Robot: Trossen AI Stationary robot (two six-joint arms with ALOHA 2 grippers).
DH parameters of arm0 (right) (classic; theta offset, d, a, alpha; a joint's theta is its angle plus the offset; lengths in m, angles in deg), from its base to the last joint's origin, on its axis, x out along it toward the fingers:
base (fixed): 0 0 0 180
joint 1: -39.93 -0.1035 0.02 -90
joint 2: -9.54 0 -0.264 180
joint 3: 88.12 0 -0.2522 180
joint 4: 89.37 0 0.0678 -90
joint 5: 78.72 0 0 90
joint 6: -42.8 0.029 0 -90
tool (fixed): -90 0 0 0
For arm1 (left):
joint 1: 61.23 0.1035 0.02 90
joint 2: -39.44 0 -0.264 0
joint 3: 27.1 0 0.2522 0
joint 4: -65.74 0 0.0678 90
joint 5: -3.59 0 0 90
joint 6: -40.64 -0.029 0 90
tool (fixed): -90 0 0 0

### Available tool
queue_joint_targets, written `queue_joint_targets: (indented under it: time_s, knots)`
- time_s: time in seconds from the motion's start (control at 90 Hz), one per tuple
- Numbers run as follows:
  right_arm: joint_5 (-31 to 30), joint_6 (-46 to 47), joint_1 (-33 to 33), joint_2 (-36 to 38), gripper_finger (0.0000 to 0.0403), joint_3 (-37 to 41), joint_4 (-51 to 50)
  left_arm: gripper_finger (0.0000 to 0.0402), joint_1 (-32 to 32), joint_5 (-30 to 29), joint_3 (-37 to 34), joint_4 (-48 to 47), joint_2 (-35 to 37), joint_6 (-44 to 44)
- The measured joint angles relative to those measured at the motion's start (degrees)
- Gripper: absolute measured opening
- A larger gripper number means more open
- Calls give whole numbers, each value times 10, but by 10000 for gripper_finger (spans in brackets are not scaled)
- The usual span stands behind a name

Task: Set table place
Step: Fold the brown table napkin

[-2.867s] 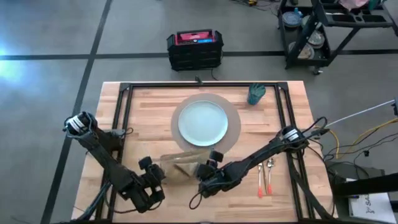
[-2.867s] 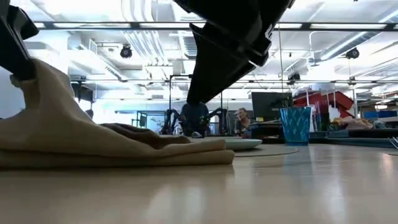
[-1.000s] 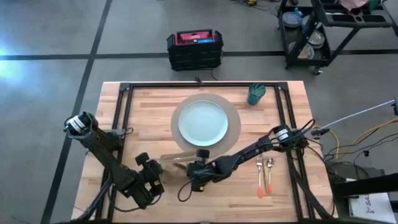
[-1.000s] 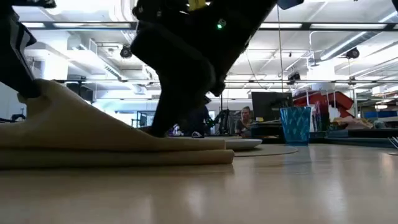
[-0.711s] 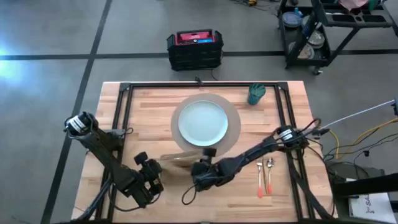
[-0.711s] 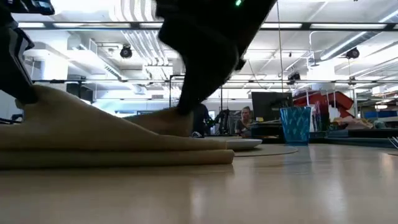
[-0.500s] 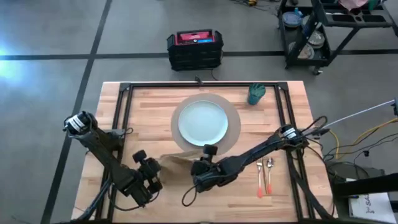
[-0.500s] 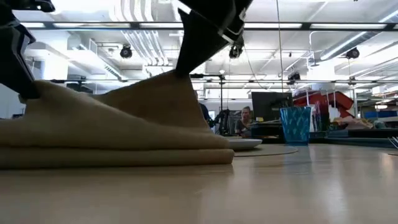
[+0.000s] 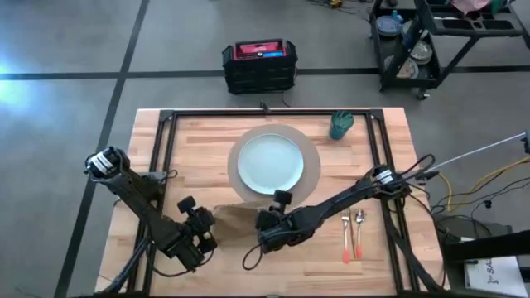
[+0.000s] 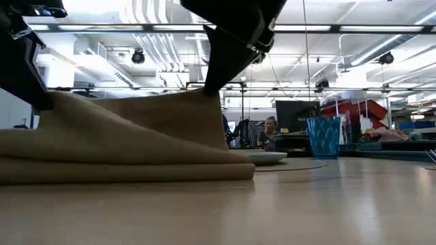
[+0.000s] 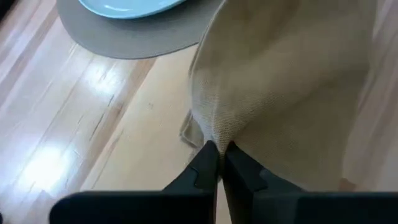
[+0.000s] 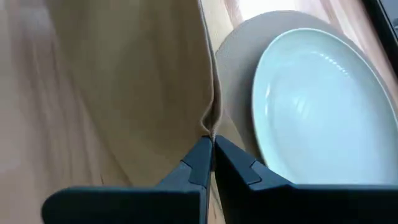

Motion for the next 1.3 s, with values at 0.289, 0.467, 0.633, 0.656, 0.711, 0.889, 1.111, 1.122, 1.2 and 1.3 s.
queue_joint_targets:
  time_s: [0.289,0.467,0.633,0.656,0.711,0.889,1.111,1.122,1.2,1.3]
  knots:
    - [3,2,19,-12,0,3,0,20,3,-38,-23,42,-7,-2]
    - [16,6,20,-26,0,5,0,39,3,-39,-33,56,-10,-3]
    - [-3,12,27,-26,0,8,-1,64,3,-1,-48,82,-10,0]
    - [-3,12,28,-26,0,8,-1,68,4,5,-51,85,-10,1]
    - [-3,11,31,-26,0,8,-1,79,4,16,-58,97,-10,4]
    - [11,13,34,-26,0,10,-1,117,4,26,-64,114,-10,1]
    - [11,13,34,-26,0,10,-1,158,4,13,-64,116,-10,-4]
    - [11,13,34,-26,0,10,-1,159,4,13,-64,116,-10,-4]
    - [11,13,34,-26,0,10,-1,170,4,13,-64,122,-8,-4]
    - [15,18,34,-26,8,10,-2,181,4,13,-64,140,1,-7]
